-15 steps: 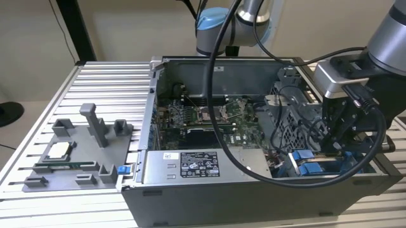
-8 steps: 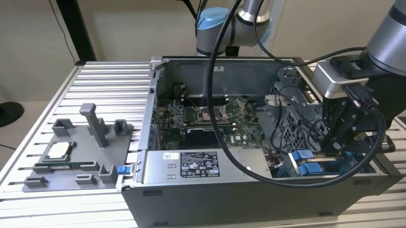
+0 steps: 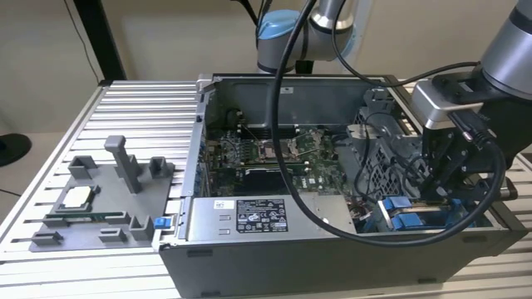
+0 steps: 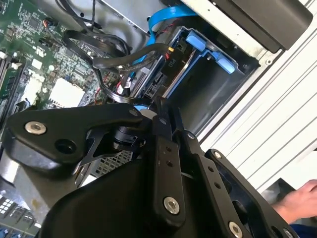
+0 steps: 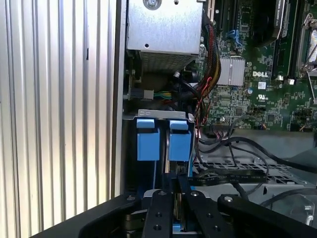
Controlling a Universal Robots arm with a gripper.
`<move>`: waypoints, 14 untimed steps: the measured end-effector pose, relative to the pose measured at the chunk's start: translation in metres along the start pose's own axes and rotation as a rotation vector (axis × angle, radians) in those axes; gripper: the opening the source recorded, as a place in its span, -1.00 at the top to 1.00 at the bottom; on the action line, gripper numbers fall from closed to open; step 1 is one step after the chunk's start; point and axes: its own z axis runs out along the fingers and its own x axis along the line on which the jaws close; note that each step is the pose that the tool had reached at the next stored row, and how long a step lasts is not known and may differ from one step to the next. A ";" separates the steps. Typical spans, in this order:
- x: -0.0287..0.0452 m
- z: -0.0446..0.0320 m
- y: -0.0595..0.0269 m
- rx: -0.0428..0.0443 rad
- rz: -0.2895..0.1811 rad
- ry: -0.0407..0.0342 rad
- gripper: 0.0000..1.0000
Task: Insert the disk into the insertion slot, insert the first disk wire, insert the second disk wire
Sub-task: 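Insert the second disk wire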
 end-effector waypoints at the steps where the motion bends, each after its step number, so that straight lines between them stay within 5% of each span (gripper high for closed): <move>1: 0.0001 0.0003 -0.0008 0.0000 0.000 -0.0002 1.00; 5: -0.0014 0.0023 -0.0023 0.0001 0.000 -0.0062 1.00; 11: -0.0041 0.0062 -0.0041 0.0025 0.001 -0.0422 1.00; 14: -0.0039 0.0087 -0.0065 0.0029 0.001 -0.0442 1.00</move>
